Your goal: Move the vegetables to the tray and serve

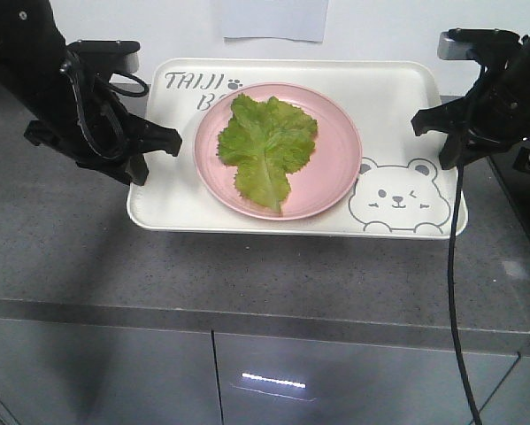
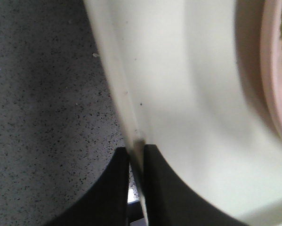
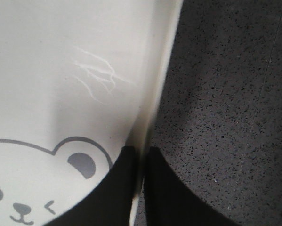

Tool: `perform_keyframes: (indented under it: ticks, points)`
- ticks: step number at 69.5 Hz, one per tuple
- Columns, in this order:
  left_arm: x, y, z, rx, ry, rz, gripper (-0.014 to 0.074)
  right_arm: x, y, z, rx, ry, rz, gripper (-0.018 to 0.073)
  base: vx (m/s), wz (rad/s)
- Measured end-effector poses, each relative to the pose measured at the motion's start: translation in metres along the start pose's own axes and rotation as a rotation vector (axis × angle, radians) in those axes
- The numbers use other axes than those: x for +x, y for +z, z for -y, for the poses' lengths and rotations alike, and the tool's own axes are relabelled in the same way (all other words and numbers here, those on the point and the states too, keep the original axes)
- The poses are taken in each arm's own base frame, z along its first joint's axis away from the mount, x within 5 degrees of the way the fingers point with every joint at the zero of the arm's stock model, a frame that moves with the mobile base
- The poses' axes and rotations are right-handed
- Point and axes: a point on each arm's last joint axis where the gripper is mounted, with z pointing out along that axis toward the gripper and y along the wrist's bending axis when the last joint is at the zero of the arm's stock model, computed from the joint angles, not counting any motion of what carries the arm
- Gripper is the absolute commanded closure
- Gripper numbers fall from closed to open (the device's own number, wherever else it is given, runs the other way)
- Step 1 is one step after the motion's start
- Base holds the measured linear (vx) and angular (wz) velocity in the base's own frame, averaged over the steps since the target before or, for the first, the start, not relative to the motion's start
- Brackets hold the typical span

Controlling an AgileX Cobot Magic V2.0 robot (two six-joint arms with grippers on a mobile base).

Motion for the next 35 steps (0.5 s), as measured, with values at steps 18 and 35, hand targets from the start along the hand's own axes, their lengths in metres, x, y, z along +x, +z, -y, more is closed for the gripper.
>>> perform_keyframes:
  ticks: [18, 35]
  points:
    - [0.0000, 0.0000, 0.0000, 0.000, 0.000, 0.000, 0.0602, 0.0000, 0.0000, 0.0000, 0.000, 0.000, 0.000, 0.0565, 0.03, -0.01]
    - [0.0000, 0.0000, 0.0000, 0.000, 0.000, 0.000, 0.0602, 0.0000, 0.0000, 0.0000, 0.000, 0.000, 0.000, 0.0565, 0.03, -0.01]
